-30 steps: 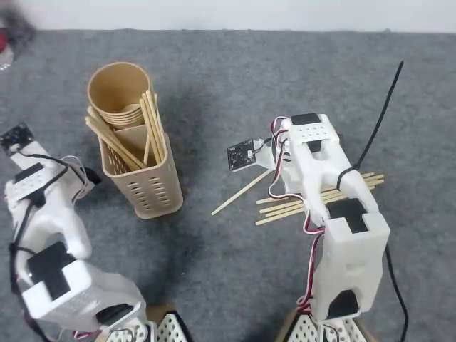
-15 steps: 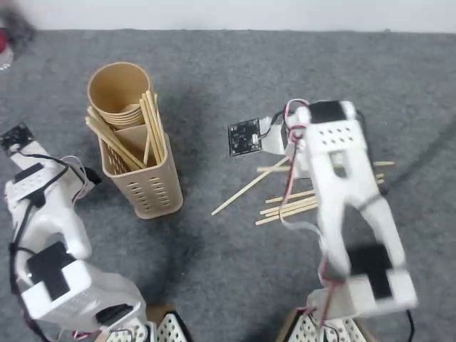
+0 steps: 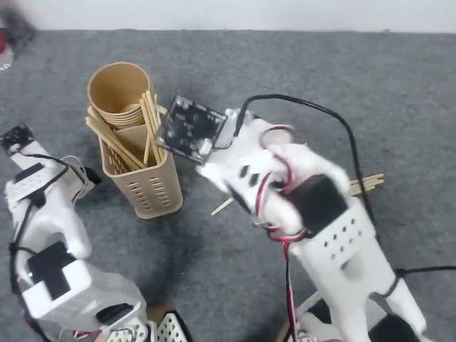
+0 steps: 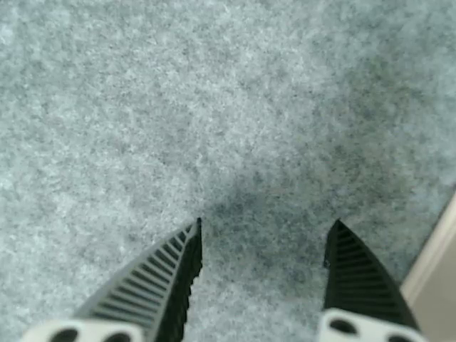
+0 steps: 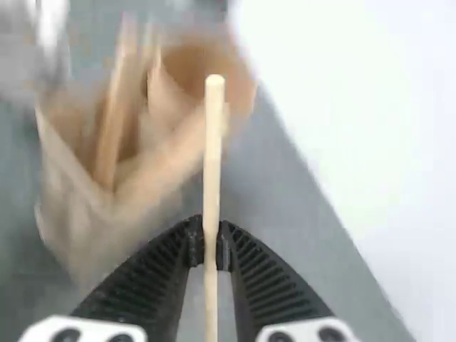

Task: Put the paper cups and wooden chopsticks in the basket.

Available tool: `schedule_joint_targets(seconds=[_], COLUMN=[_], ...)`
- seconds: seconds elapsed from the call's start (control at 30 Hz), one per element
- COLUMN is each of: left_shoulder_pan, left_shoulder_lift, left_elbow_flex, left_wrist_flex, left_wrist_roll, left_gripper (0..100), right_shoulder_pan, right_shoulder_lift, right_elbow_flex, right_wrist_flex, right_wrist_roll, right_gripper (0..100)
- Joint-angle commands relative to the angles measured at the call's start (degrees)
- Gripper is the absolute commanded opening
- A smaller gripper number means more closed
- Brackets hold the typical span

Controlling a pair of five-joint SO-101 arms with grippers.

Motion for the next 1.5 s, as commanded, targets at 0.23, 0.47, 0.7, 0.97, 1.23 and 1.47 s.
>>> schedule_joint_targets(seconds=[0.23, 0.47, 0.7, 0.97, 1.23, 1.47], left_shoulder_pan=[0.0, -0.18, -0.09, -0.09, -0.79, -10.46], left_shoulder_lift=[-1.85, -1.85, -1.85, -1.85, -1.85, -9.41], left_elbow_flex=[-0.57, -0.57, -0.66, -0.66, -0.84, -8.84], left_wrist_flex=[0.09, 0.0, 0.0, 0.09, 0.18, 10.02], left_wrist_roll=[-0.35, -0.35, -0.35, -0.35, 1.32, 2.64], left_gripper=[26, 26, 26, 26, 26, 26], right_shoulder_pan=[-6.64, -6.02, -6.29, -8.22, 0.48, 24.75], right_shoulder_lift=[8.4, 17.8, 19.74, 16.22, 8.22, 6.2], right_elbow_flex=[-9.76, -21.54, -21.54, -21.8, -28.57, -28.92], right_wrist_flex=[-30.2, -27.65, -25.8, -14.37, 3.03, 24.48], right_wrist_roll=[-23.56, -29.45, -29.36, -26.9, -19.78, -18.29], right_gripper=[0.6, 0.6, 4.0, 25.3, 24.6, 24.5])
